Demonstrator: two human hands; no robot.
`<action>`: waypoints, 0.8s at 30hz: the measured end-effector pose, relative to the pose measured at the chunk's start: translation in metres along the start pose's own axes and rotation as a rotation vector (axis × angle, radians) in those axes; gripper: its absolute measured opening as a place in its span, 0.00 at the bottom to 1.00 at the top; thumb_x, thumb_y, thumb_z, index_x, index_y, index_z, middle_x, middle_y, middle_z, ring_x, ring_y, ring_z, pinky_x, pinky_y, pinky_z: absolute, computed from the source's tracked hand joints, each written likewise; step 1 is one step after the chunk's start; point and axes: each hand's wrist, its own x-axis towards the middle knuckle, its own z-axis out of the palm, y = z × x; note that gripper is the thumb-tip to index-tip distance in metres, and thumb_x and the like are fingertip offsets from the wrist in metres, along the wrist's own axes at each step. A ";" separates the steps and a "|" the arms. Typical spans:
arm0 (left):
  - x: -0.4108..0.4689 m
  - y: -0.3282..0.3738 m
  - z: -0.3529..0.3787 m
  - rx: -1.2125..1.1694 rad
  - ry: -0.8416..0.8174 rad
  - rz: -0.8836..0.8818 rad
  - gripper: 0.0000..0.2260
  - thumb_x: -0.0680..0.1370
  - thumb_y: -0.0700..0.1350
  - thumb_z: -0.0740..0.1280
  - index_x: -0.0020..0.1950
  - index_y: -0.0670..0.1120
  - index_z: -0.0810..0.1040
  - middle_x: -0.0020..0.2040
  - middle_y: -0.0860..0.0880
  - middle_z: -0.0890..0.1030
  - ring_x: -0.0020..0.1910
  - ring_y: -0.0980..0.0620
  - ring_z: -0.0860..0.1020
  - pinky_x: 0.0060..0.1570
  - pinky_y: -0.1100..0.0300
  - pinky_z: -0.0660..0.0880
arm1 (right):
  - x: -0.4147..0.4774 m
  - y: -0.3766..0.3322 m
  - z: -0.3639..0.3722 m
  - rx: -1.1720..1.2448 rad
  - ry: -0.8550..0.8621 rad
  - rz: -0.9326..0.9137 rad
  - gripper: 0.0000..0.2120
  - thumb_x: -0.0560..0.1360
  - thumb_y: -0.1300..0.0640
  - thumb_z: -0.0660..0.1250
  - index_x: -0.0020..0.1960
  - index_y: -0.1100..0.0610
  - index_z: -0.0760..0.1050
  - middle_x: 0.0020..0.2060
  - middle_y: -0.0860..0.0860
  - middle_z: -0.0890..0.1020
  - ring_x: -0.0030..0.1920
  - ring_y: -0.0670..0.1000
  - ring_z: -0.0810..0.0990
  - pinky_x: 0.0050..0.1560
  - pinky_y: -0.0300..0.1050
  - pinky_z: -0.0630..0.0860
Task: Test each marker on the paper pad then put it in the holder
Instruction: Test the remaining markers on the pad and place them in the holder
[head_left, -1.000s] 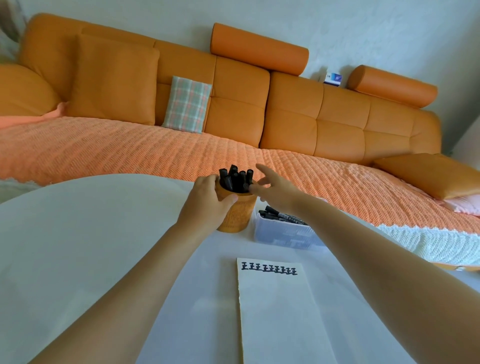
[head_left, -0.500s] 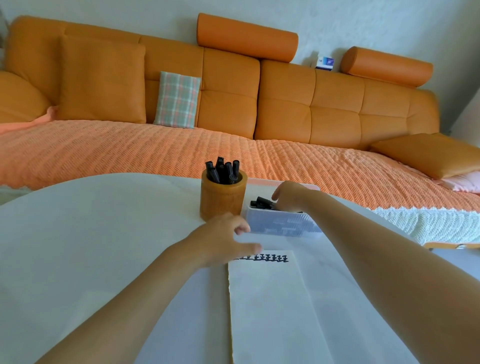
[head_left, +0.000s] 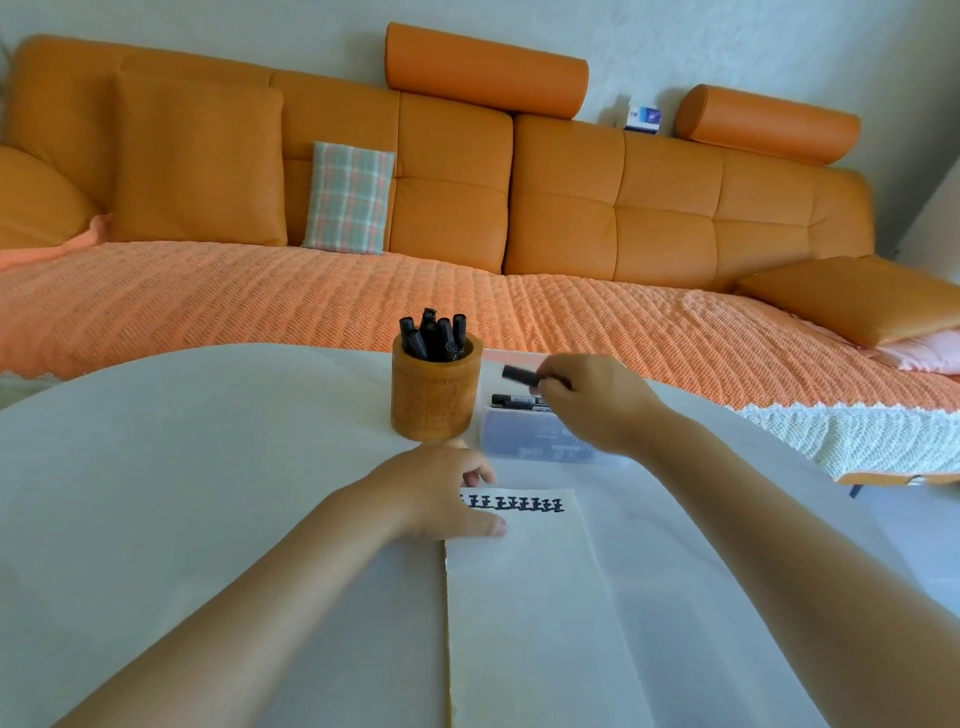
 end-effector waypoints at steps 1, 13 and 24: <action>-0.001 0.001 0.001 -0.030 0.054 -0.004 0.23 0.70 0.66 0.69 0.62 0.60 0.73 0.54 0.62 0.73 0.51 0.61 0.74 0.53 0.59 0.75 | -0.014 0.000 0.000 0.025 -0.016 0.002 0.13 0.79 0.50 0.57 0.42 0.53 0.77 0.34 0.48 0.78 0.33 0.51 0.74 0.33 0.45 0.68; -0.002 0.039 0.014 -0.014 0.391 0.207 0.07 0.79 0.51 0.67 0.56 0.57 0.80 0.42 0.61 0.76 0.47 0.58 0.74 0.42 0.55 0.75 | -0.066 0.037 0.033 0.073 -0.093 -0.215 0.09 0.82 0.48 0.61 0.56 0.48 0.78 0.47 0.43 0.75 0.46 0.47 0.77 0.50 0.48 0.75; 0.008 0.042 0.018 -0.109 0.442 0.190 0.04 0.79 0.50 0.67 0.45 0.56 0.81 0.36 0.58 0.76 0.43 0.58 0.74 0.38 0.58 0.70 | -0.058 0.044 0.037 -0.068 0.023 -0.275 0.11 0.82 0.45 0.56 0.49 0.47 0.74 0.34 0.44 0.77 0.36 0.51 0.74 0.37 0.50 0.73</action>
